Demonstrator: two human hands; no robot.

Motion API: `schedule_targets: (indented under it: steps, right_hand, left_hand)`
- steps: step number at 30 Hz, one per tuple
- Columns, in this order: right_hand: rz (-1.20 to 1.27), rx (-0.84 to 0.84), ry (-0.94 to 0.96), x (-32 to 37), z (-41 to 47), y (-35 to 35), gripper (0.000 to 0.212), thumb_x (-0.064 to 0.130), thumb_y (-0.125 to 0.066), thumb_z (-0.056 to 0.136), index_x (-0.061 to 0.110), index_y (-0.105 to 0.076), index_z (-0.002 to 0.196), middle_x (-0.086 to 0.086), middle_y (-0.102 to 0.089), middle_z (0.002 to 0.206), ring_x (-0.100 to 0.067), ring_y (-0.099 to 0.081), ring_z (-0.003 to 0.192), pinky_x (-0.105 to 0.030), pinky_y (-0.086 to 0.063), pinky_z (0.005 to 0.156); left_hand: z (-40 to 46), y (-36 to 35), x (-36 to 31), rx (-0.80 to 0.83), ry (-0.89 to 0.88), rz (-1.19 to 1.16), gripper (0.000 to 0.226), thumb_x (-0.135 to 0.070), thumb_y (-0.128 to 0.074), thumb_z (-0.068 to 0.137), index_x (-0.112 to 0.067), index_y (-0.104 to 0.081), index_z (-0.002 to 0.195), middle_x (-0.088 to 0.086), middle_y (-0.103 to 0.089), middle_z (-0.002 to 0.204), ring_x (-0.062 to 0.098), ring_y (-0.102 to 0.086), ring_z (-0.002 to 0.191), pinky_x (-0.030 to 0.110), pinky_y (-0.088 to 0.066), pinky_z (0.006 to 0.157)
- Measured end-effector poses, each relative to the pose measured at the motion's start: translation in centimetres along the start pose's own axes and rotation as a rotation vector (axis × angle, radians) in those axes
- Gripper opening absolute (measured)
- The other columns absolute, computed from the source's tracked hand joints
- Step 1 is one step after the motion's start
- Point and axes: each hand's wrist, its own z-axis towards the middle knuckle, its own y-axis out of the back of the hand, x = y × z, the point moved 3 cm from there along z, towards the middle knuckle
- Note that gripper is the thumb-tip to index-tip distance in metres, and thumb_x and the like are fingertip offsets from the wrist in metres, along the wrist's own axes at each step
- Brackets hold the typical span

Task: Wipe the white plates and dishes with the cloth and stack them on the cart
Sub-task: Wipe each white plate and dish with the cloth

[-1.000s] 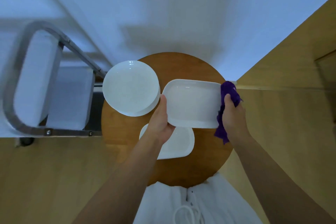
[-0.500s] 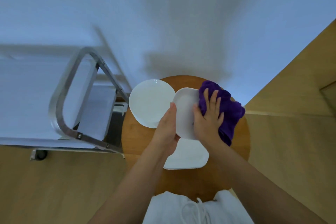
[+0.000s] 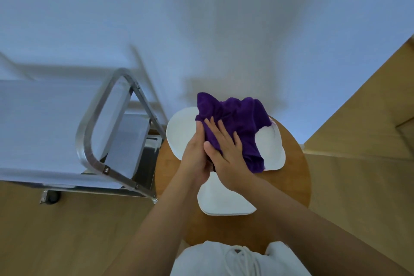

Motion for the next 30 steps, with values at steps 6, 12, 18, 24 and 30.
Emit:
schedule_targets:
  steps: [6,12,18,24,30]
  right_hand:
    - [-0.094,0.072,0.514,-1.0,-1.2,3.3,0.063,0.071,-0.007,0.087,0.043,0.008,0.141,0.022,0.004,0.152,0.002,0.013,0.141,-0.028,0.017,0.113]
    - [-0.551,0.101,0.737,-5.3,-1.8,5.1,0.068,0.071,-0.021,0.088,0.047,0.012,0.143,0.013,0.015,0.154,-0.017,0.019,0.143,-0.048,0.016,0.111]
    - [-0.723,0.040,0.864,-7.1,-1.6,7.4,0.053,0.056,-0.016,0.097,0.034,-0.029,0.144,0.000,-0.025,0.151,-0.032,-0.022,0.138,-0.052,-0.013,0.108]
    - [-0.860,-0.068,0.998,-7.9,-1.7,8.7,0.043,0.045,-0.025,0.099,0.036,-0.047,0.135,0.001,-0.046,0.142,-0.031,-0.040,0.132,-0.053,-0.013,0.107]
    - [-0.984,0.037,1.223,-6.7,-1.4,8.4,0.052,0.051,-0.051,0.089,0.036,-0.042,0.138,0.004,-0.044,0.145,-0.027,-0.034,0.137,-0.055,-0.016,0.113]
  left_hand:
    - [0.3,-0.1,-2.1,-0.201,-0.016,0.217,0.043,-0.067,-0.030,0.091,-0.034,-0.056,0.096,-0.001,-0.067,0.098,0.018,-0.065,0.088,0.025,-0.055,0.055]
    - [0.6,-0.2,-4.2,-0.219,0.060,0.286,0.061,-0.064,-0.038,0.091,-0.018,-0.052,0.127,0.011,-0.063,0.120,0.031,-0.058,0.111,0.050,-0.049,0.098]
    - [1.0,0.4,-5.2,-0.097,0.127,0.286,0.077,-0.071,-0.044,0.079,-0.015,-0.053,0.132,0.016,-0.062,0.125,0.036,-0.057,0.116,0.056,-0.044,0.101]
    - [1.3,0.7,-5.6,-0.043,0.130,0.322,0.073,-0.069,-0.040,0.082,-0.016,-0.054,0.131,0.017,-0.062,0.125,0.037,-0.057,0.117,0.056,-0.043,0.103]
    - [1.1,-0.1,-4.8,-0.086,0.186,0.493,0.056,-0.068,-0.049,0.084,-0.020,-0.062,0.109,0.009,-0.069,0.107,0.030,-0.063,0.103,0.046,-0.053,0.091]
